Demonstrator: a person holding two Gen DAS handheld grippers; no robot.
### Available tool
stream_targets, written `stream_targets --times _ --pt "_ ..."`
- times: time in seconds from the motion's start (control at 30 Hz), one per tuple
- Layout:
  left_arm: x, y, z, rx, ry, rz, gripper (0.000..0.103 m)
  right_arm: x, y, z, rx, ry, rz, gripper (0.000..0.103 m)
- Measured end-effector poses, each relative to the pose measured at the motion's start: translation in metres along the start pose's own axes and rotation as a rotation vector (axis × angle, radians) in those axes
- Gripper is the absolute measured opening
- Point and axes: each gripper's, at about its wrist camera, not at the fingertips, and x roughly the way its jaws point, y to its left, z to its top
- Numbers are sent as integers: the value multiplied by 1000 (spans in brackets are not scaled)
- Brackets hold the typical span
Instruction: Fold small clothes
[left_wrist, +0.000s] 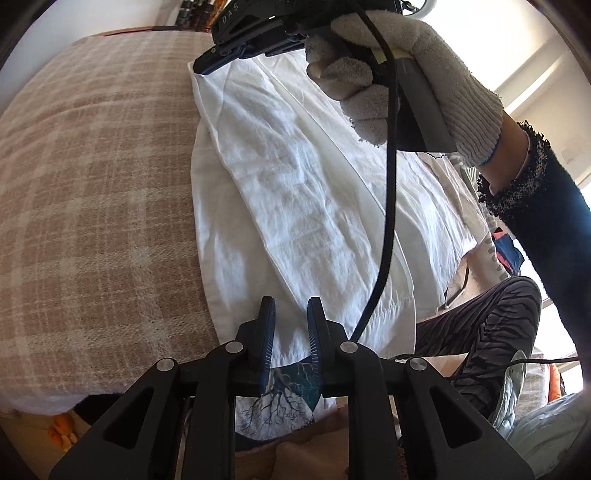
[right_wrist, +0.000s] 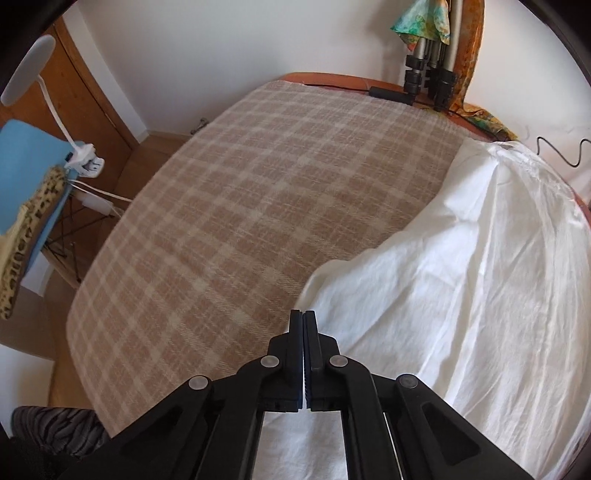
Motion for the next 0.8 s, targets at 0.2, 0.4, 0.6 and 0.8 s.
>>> stream_targets --times 0.2,0.4,0.6,0.8 --pt "-4 7 1 -20 -10 -14 16 9 13 0 -31 58 6 40" --pt "-5 7 0 -9 -20 -14 16 19 20 -3 -96 78 -86 0" --pt "-5 10 0 -30 -22 -27 16 -13 -11 18 37 -23 -3 0" --pt "-23 18 -4 -75 -36 16 17 17 -12 27 78 6 -1 0"
